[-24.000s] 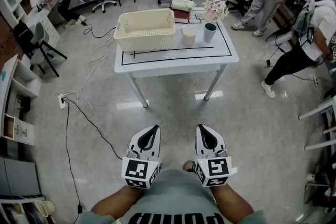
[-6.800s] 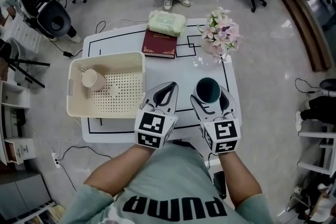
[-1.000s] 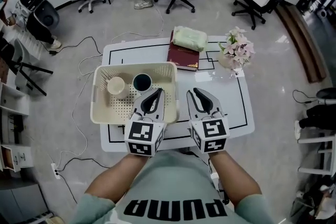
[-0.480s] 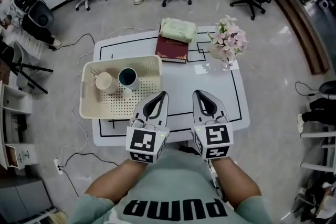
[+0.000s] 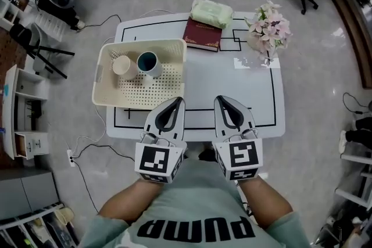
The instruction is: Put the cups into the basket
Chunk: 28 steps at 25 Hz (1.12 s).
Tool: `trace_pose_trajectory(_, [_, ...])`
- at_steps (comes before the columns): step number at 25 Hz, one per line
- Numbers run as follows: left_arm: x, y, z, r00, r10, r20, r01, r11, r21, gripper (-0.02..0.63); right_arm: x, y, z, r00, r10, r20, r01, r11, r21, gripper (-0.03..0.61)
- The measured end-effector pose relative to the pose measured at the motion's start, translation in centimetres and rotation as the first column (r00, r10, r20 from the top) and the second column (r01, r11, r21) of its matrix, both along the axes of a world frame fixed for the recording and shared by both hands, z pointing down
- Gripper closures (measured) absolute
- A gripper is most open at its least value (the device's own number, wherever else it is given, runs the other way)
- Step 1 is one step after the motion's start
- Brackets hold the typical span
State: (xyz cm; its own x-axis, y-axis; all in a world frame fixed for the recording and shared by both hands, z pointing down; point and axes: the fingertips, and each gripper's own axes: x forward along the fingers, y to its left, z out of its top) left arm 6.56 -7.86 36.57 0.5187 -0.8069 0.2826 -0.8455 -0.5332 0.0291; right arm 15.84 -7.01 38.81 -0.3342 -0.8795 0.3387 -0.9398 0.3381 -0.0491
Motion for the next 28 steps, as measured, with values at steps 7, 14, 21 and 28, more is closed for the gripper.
trace_pose_trajectory(7, [-2.8, 2.2, 0.4, 1.000, 0.019, -0.017, -0.019, 1.000, -0.006, 0.609, -2.4, 2.0, 0.3, 0.999, 0.030, -0.011, -0.030, 1.000, -0.007, 0.561])
trace_pose_trajectory(14, [-7.1, 4.9, 0.4, 0.995, 0.095, -0.023, -0.094, 0.995, 0.015, 0.607, -6.3, 5.3, 0.0, 0.993, 0.120, -0.015, -0.120, 0.993, -0.003, 0.563])
trace_pose_trajectory(21, [-10.7, 7.6, -0.3, 0.988, 0.144, -0.048, -0.141, 0.988, 0.057, 0.609, -10.0, 8.7, -1.2, 0.988, 0.148, -0.047, -0.147, 0.989, 0.013, 0.563])
trace_pose_trajectory(28, [-11.2, 10.6, -0.4, 0.991, 0.127, -0.038, -0.124, 0.990, 0.065, 0.609, -11.2, 11.7, -0.9, 0.992, 0.106, -0.066, -0.106, 0.994, 0.003, 0.563])
